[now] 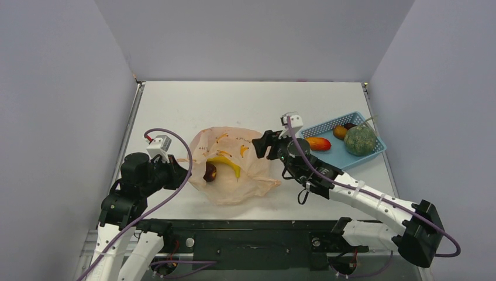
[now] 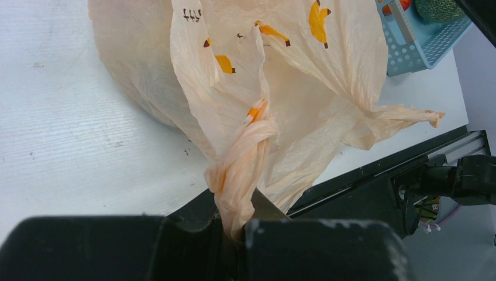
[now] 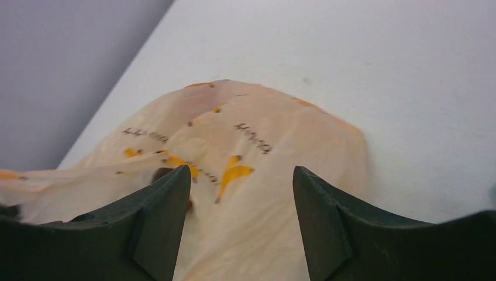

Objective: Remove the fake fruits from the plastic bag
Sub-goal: Take out the fake fruit from the plastic bag.

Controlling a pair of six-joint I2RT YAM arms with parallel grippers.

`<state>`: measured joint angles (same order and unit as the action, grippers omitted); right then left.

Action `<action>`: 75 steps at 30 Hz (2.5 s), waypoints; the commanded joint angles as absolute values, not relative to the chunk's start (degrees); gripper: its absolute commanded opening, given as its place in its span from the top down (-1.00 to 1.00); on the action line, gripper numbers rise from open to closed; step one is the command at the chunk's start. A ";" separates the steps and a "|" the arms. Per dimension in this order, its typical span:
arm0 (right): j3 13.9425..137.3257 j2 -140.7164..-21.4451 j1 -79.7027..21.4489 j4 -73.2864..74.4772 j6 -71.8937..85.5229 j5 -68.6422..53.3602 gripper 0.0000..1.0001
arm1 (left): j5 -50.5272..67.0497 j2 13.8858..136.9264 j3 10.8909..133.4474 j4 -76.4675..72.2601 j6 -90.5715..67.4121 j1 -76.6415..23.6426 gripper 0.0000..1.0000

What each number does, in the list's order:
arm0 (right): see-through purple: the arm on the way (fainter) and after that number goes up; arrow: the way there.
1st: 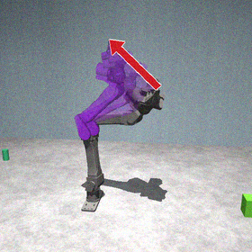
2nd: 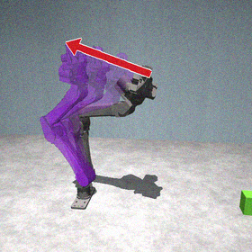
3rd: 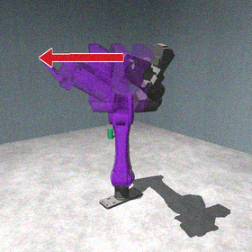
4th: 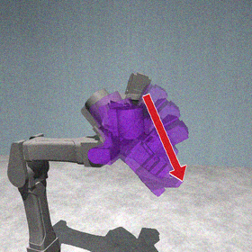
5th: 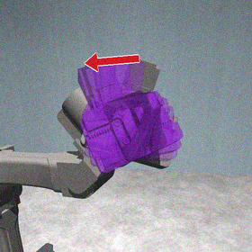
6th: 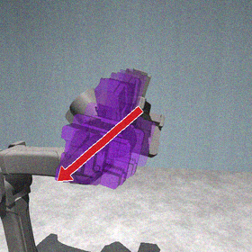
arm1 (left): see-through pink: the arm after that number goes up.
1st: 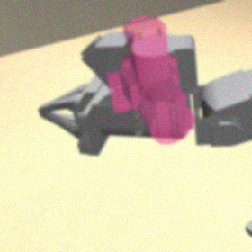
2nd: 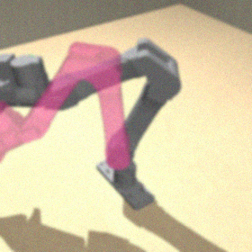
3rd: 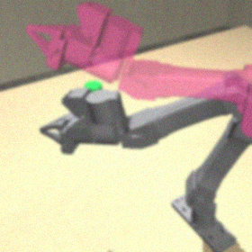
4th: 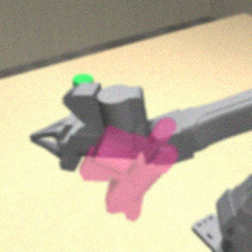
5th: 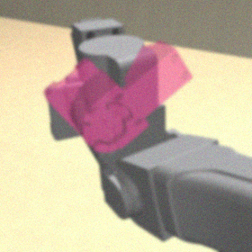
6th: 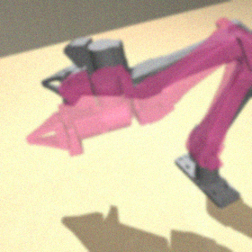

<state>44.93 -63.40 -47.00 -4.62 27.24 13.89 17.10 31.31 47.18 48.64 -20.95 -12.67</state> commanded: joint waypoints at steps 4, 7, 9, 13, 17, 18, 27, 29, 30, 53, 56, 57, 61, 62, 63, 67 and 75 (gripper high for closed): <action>49.31 -74.27 -58.29 -19.33 33.79 6.32 -0.14 | 16.50 31.35 47.47 46.17 -21.44 -12.84 1.00; 53.10 -82.83 -63.09 -19.03 35.01 4.50 -0.06 | 16.51 30.85 47.47 46.08 -21.42 -12.88 1.00; 54.34 -86.90 -65.25 -20.34 35.66 3.64 -0.06 | 16.66 30.80 47.52 46.06 -21.44 -12.98 1.00; 55.39 -92.19 -67.73 -22.41 36.95 3.30 -0.05 | 16.87 30.85 47.46 46.16 -21.30 -13.00 1.00; 56.19 -96.17 -68.30 -22.66 37.75 3.65 -0.06 | 17.02 30.76 47.55 46.07 -21.31 -13.07 1.00; 56.01 -96.60 -68.31 -22.75 38.05 3.98 -0.06 | 17.12 30.76 47.53 46.06 -21.28 -13.09 1.00; 57.50 -99.96 -65.80 -21.89 40.40 8.69 -0.13 | 17.00 30.57 47.53 46.05 -21.27 -13.02 1.00; 58.03 -100.43 -65.30 -22.70 39.49 8.35 -0.21 | 17.17 30.74 47.47 46.10 -21.26 -13.01 1.00; 58.42 -101.02 -65.24 -23.10 39.13 8.31 -0.26 | 17.26 30.84 47.51 46.13 -21.22 -13.01 1.00; 68.19 -115.32 -65.14 -20.39 34.74 15.02 -0.26 | 16.83 31.27 47.52 46.23 -21.30 -13.15 1.00; 65.95 -112.82 -64.51 -21.94 34.84 14.11 -0.08 | 16.76 31.38 47.52 46.23 -21.44 -13.11 1.00; 65.49 -111.46 -64.42 -22.67 34.69 13.96 0.07 | 16.87 31.62 47.48 46.23 -21.36 -13.15 1.00; 62.54 -107.43 -64.33 -22.67 33.16 14.42 0.55 | 17.07 31.83 47.51 46.32 -21.25 -13.17 1.00; 61.85 -106.67 -64.33 -22.72 33.01 14.64 0.60 | 16.93 31.69 47.47 46.32 -21.37 -13.11 1.00; 60.09 -104.91 -64.34 -23.21 32.94 14.93 0.69 | 16.67 31.66 47.51 46.32 -21.37 -13.10 1.00; 54.70 -99.79 -64.49 -24.97 33.07 14.88 0.90 | 16.04 31.86 47.55 46.34 -21.56 -13.23 1.00; 49.71 -90.14 -64.81 -22.88 35.21 11.41 1.00 | 15.29 32.28 47.58 46.54 -21.83 -13.22 1.00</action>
<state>51.20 -96.73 -64.79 -20.91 33.98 12.99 16.40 32.53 47.18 48.64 -21.41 -12.99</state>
